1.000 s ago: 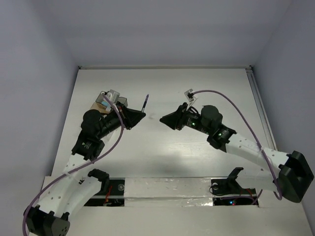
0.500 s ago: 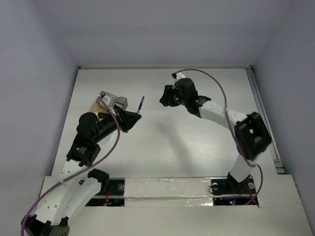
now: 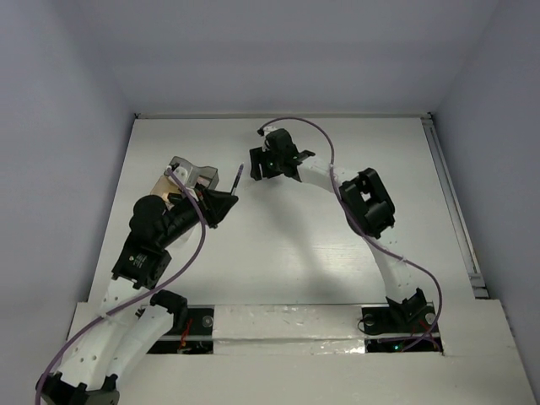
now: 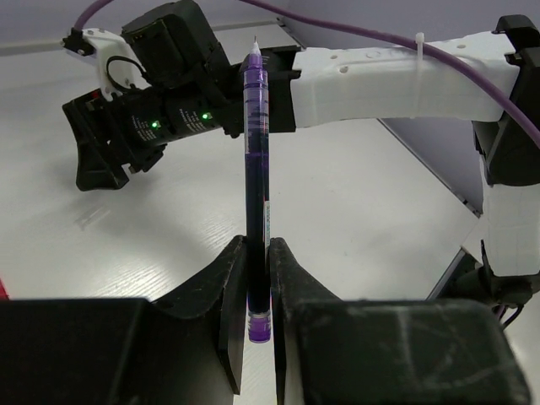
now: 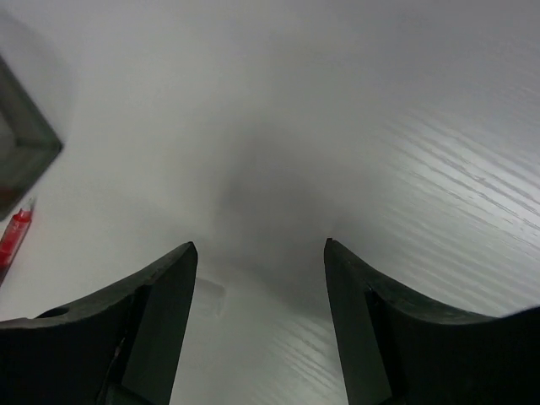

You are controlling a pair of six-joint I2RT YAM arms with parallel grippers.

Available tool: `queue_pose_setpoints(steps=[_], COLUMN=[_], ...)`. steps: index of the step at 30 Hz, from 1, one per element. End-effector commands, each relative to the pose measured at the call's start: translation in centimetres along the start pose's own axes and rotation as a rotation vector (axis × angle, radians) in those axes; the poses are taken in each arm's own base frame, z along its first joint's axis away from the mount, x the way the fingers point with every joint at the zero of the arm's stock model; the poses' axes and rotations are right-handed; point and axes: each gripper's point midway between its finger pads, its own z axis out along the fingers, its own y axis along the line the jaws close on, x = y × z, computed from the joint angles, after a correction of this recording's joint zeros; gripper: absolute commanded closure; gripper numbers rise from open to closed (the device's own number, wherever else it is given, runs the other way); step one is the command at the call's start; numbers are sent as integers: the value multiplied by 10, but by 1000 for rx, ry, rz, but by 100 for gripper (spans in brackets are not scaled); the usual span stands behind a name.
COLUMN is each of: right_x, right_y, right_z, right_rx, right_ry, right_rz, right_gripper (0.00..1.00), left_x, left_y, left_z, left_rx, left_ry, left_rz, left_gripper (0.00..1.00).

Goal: Sort the stationery into containers
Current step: Move the pen cap to the center of the board.

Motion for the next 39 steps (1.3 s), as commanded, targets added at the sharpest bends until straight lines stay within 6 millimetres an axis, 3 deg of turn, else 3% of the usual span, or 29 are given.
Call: queue_pose_setpoints(steps=[1, 6, 7, 8, 14, 15, 20, 21, 26, 28, 30, 32, 35, 38, 39], right_x=[-14, -16, -24, -12, -9, 2, 16, 14, 38, 49, 57, 66, 69, 46, 49], right_y=[36, 37, 43, 42, 45, 43, 36, 37, 44, 51, 46, 40, 32, 39, 40], right_z=[-6, -11, -13, -12, -16, -10, -3, -3, 4, 7, 11, 12, 11, -3, -3], right_rx=[-87, -110, -135, -163, -222, -236, -237, -242, -280, -285, -248, -199, -144, -124, -124], right_ry=[-21, -1, -9, 36, 87, 127, 204, 201, 277, 295, 315, 343, 340, 252, 227], right_rz=[-131, -262, -291, -354, -496, -500, -543, -548, -568, -581, -593, -606, -574, -546, -510], right_gripper=[33, 34, 34, 35, 33, 33, 33, 34, 35, 38, 49, 52, 50, 50, 50], left_x=[-13, -14, -14, -14, -13, -12, -13, -13, -13, -13, -12, -12, -12, -12, -12], left_y=[-3, -4, -5, -5, -5, -6, -5, -3, -3, -3, -3, -3, -3, -4, -4], left_z=[-2, -3, -4, -4, -4, -4, -3, -4, -3, -3, -3, -3, -3, -3, -3], left_rx=[13, 22, 25, 26, 27, 29, 27, 18, 21, 23, 21, 23, 23, 25, 26], left_ry=[-39, -43, -43, -43, -40, -39, -38, -41, -36, -35, -35, -35, -35, -36, -36], left_rz=[48, 51, 52, 52, 51, 52, 52, 53, 51, 51, 50, 50, 51, 50, 50], left_gripper=[100, 100, 100, 100, 100, 100, 100, 100, 100, 100, 100, 100, 100, 100, 100])
